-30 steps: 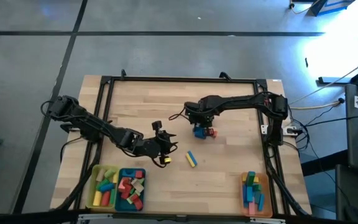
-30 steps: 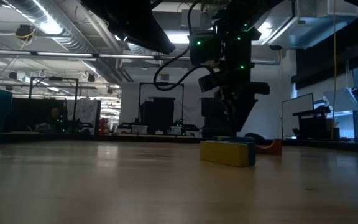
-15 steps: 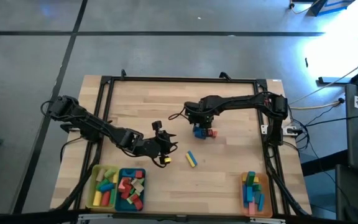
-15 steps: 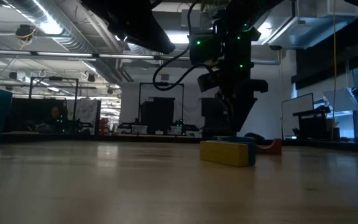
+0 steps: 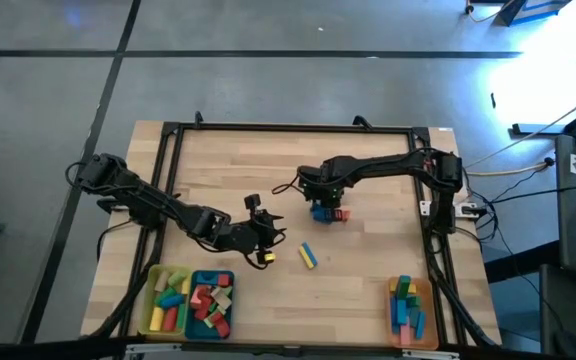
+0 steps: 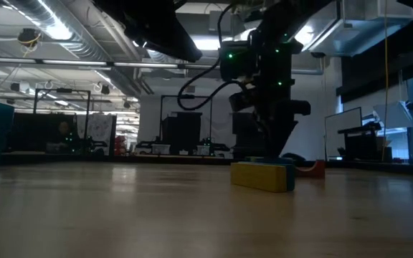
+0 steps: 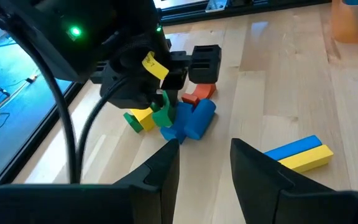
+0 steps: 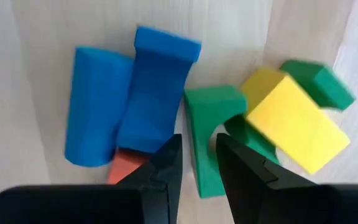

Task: Sort blocks by size
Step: Put the green arch block into the blue bin

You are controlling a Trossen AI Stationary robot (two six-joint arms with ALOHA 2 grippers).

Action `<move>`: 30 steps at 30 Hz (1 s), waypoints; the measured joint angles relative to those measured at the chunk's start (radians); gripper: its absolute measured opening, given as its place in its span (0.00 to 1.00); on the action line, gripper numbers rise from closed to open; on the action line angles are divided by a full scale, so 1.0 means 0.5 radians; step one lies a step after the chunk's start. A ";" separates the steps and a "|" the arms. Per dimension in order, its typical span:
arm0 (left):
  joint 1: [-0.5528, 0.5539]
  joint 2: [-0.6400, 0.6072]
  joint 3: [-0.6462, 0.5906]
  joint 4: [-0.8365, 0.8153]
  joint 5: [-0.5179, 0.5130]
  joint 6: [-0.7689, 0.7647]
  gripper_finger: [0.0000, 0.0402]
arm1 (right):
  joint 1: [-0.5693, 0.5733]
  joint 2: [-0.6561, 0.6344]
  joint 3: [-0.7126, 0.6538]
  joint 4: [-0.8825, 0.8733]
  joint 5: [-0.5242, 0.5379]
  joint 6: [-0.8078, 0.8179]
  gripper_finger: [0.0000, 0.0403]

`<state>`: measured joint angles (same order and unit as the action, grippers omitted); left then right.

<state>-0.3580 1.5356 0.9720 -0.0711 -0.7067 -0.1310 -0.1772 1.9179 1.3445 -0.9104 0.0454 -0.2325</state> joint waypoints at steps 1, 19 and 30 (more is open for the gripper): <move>0.000 0.000 0.000 0.000 0.000 0.000 0.30 | 0.000 0.000 -0.009 -0.007 0.011 0.001 0.25; 0.000 0.000 0.000 0.000 0.000 0.001 0.30 | 0.000 -0.002 -0.127 0.152 0.030 -0.106 0.07; 0.000 0.000 0.000 0.026 0.002 0.222 0.30 | 0.001 -0.002 0.139 -0.176 -0.133 -0.122 0.07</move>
<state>-0.3580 1.5356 0.9720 -0.0580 -0.7057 -0.0200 -0.1769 1.9167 1.4142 -0.9986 -0.0213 -0.2935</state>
